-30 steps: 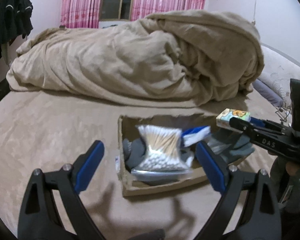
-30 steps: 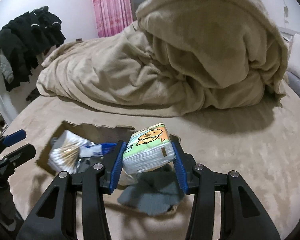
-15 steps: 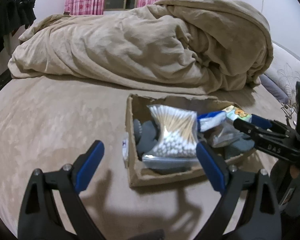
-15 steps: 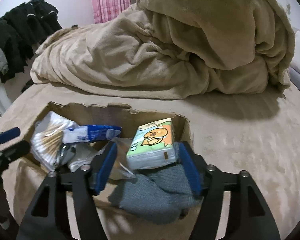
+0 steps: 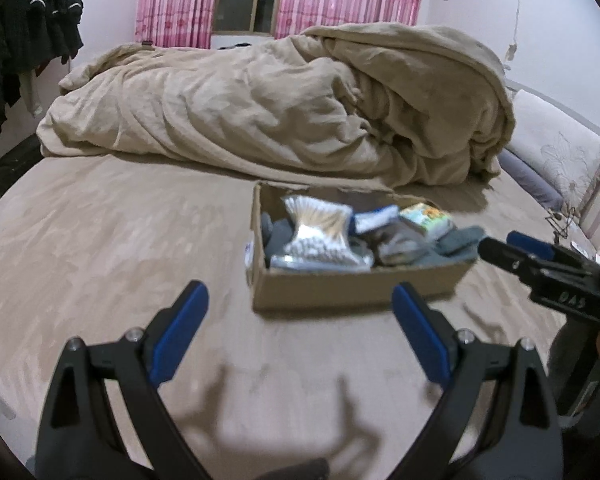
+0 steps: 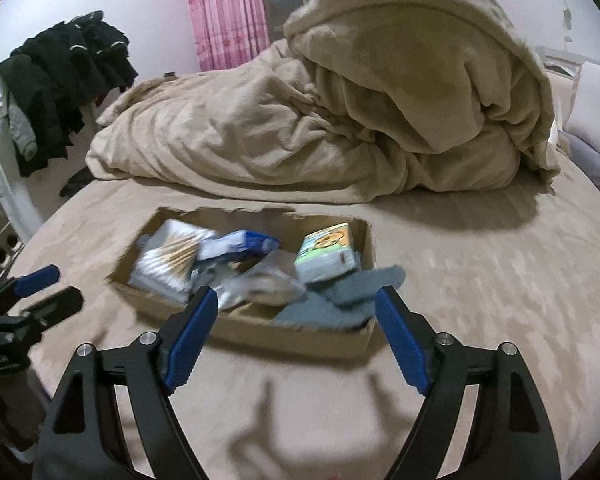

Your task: Organize objects

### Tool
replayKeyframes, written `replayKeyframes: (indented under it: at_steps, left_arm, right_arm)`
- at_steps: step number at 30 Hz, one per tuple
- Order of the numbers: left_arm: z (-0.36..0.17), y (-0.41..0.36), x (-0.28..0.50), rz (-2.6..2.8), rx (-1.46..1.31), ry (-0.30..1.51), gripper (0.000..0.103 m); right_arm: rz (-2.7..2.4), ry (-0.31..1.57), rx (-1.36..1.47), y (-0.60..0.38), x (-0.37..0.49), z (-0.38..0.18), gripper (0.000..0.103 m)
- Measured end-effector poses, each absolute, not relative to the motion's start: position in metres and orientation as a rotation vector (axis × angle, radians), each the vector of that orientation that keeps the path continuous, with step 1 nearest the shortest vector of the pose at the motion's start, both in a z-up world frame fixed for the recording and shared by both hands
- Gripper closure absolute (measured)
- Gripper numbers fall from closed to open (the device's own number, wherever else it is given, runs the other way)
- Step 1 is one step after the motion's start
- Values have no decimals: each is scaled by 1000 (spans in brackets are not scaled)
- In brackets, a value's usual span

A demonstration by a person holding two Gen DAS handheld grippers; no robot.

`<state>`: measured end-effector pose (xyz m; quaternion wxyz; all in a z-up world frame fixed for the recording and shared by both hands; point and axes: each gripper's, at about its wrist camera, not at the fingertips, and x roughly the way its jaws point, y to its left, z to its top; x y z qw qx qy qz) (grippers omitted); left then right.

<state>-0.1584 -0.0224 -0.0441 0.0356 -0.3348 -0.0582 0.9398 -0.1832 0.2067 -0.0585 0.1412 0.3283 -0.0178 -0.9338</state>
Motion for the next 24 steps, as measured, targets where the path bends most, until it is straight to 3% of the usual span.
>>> replayKeyframes:
  at_steps: [13,24]
  left_arm:
    - [-23,-8,-73,2904,-1011,-205,9]
    - [-25,-3,-67,2935,-1048,-158,9]
  right_arm:
    - [-2675,-49,968,198,-98,-42,20]
    - [-2691,-60,972,202,-83,-48,20]
